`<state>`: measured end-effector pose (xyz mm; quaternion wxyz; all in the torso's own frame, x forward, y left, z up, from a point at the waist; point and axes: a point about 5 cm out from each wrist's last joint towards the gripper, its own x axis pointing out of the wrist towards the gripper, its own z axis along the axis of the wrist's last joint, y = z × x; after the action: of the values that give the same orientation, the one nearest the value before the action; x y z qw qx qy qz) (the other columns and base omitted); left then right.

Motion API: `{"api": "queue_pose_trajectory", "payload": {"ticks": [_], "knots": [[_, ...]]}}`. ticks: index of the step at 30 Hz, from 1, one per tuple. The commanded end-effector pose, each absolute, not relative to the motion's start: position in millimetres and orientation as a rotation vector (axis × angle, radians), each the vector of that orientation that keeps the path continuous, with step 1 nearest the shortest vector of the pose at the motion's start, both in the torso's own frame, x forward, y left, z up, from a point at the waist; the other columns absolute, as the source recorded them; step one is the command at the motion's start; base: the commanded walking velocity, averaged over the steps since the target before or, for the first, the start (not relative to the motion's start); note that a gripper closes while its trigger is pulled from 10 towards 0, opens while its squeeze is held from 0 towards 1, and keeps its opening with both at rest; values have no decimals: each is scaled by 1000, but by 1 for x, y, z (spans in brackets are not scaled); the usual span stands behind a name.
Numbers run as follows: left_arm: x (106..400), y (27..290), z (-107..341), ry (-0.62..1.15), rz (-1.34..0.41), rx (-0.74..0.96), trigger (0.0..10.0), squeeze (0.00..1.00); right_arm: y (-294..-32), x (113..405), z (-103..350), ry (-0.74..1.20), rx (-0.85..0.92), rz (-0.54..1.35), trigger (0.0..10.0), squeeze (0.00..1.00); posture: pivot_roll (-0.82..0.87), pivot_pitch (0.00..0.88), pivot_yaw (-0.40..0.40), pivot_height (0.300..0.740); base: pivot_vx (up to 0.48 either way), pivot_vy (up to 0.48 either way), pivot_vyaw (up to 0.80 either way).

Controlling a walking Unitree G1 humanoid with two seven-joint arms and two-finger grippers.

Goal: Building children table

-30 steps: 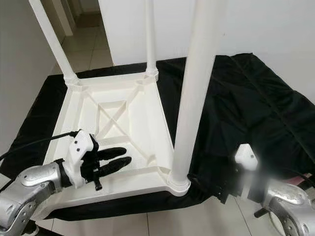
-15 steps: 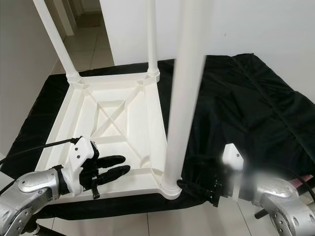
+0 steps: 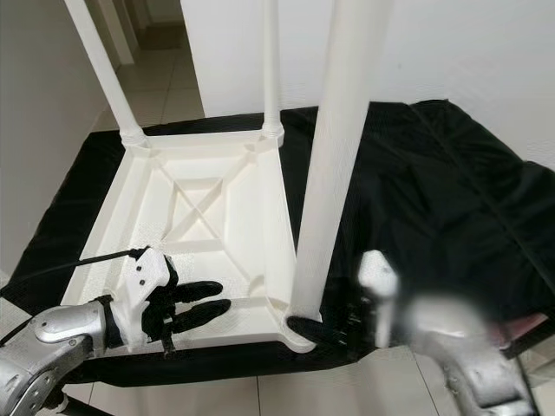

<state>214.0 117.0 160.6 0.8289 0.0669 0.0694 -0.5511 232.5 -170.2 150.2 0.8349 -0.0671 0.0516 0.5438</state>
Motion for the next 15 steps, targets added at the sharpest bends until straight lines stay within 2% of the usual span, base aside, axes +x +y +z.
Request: {"api": "queue_pose_trajectory", "payload": {"ticks": [1, 8, 15], "knots": [[214, 113, 161, 132, -1185, 154, 10000, 0, -162, 241, 142, 99, -132, 1120, 10000, 0, -12, 21, 36, 740, 0, 0, 0], [216, 107, 162, 106, -1151, 119, 10000, 0, -161, 255, 139, 76, -134, 1045, 10000, 0, -6, 25, 36, 740, 0, 0, 0], [220, 95, 163, 64, -1099, 61, 10000, 0, -174, 276, 138, 18, -151, 883, 10000, 0, -7, 31, 39, 740, 0, 0, 0]]}}
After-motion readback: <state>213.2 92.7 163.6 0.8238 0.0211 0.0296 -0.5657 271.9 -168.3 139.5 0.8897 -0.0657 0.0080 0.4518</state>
